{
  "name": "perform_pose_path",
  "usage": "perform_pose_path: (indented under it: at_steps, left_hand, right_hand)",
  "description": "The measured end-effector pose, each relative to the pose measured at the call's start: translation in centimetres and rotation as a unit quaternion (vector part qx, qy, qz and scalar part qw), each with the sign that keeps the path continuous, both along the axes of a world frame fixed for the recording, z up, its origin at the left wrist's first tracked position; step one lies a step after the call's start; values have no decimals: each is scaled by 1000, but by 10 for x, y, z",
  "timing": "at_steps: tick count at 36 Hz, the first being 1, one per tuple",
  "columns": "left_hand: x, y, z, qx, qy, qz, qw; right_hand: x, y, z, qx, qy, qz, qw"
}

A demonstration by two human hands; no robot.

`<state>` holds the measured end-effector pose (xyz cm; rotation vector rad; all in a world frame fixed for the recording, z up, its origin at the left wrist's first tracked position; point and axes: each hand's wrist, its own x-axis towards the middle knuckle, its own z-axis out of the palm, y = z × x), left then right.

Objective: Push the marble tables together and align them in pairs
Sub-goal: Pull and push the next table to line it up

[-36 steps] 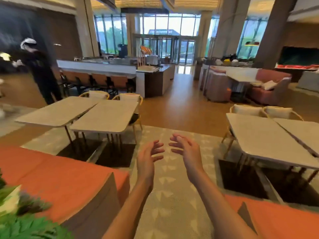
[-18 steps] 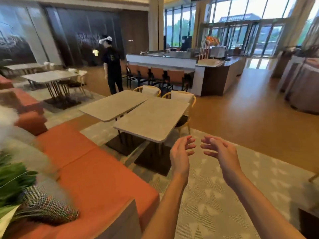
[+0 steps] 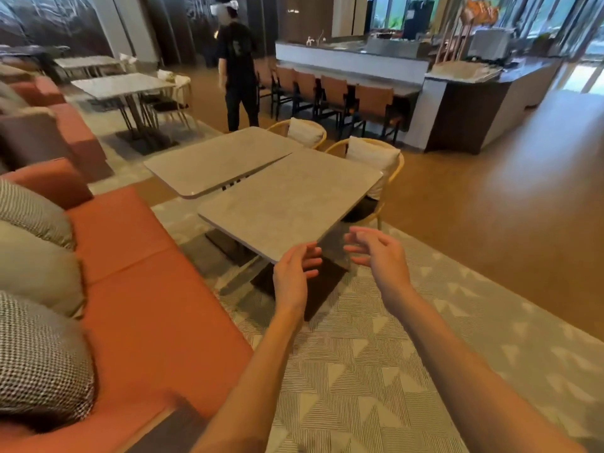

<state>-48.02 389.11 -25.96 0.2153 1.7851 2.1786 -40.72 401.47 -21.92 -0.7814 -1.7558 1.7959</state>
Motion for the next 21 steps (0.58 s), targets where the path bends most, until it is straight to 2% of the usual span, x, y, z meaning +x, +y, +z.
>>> perform_pose_path:
  at_steps: [5, 11, 21]
  left_hand:
    - [-39, 52, -23, -23, -52, 81, 995]
    - [-79, 85, -46, -54, -70, 169, 982]
    - [-155, 105, -102, -135, -90, 261, 952]
  right_hand:
    - [-48, 66, -12, -10, -28, 72, 997]
    - [-109, 142, -35, 11, -88, 160, 983]
    - [-218, 205, -93, 86, -146, 279, 945]
